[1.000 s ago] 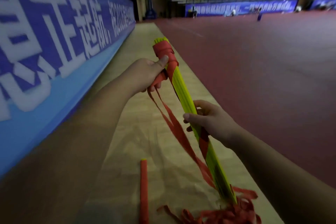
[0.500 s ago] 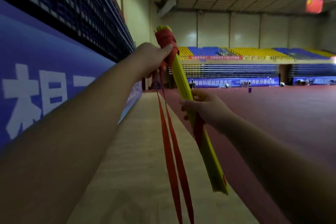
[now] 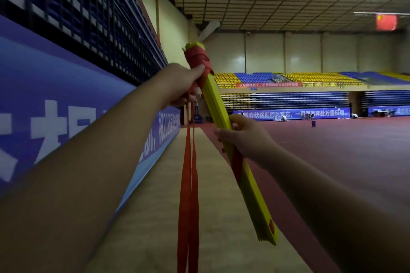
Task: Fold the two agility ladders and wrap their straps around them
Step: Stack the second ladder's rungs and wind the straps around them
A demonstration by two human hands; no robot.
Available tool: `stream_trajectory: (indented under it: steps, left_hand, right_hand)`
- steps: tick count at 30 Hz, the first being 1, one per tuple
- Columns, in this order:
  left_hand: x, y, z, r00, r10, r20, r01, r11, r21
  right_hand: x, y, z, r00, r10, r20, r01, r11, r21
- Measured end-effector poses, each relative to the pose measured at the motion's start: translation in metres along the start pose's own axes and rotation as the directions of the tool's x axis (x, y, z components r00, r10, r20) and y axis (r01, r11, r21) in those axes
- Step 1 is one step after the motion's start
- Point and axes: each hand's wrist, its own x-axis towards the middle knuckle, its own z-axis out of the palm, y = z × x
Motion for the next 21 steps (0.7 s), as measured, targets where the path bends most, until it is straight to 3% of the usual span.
stream_trajectory:
  steps: [4, 11, 15, 21]
  left_hand:
    - [-0.009, -0.035, 0.015, 0.995, -0.064, 0.071, 0.063, 0.998, 0.017]
    - [-0.038, -0.109, 0.047, 0.924, -0.132, 0.359, 0.107, 0.990, 0.089]
    - [-0.057, -0.157, 0.083, 0.910, -0.220, 0.351, 0.179, 0.973, 0.144]
    - [-0.093, -0.239, 0.146, 0.900, -0.312, 0.305, 0.297, 0.950, 0.093]
  right_hand:
    - [-0.008, 0.033, 0.014, 0.998, 0.055, -0.016, -0.055, 0.997, -0.062]
    - [-0.039, 0.111, 0.031, 0.970, 0.245, -0.008, -0.245, 0.970, 0.014]
    - [-0.063, 0.172, 0.049, 0.941, 0.337, -0.036, -0.339, 0.935, -0.107]
    - [-0.106, 0.249, 0.079, 0.864, 0.503, -0.004, -0.501, 0.859, -0.108]
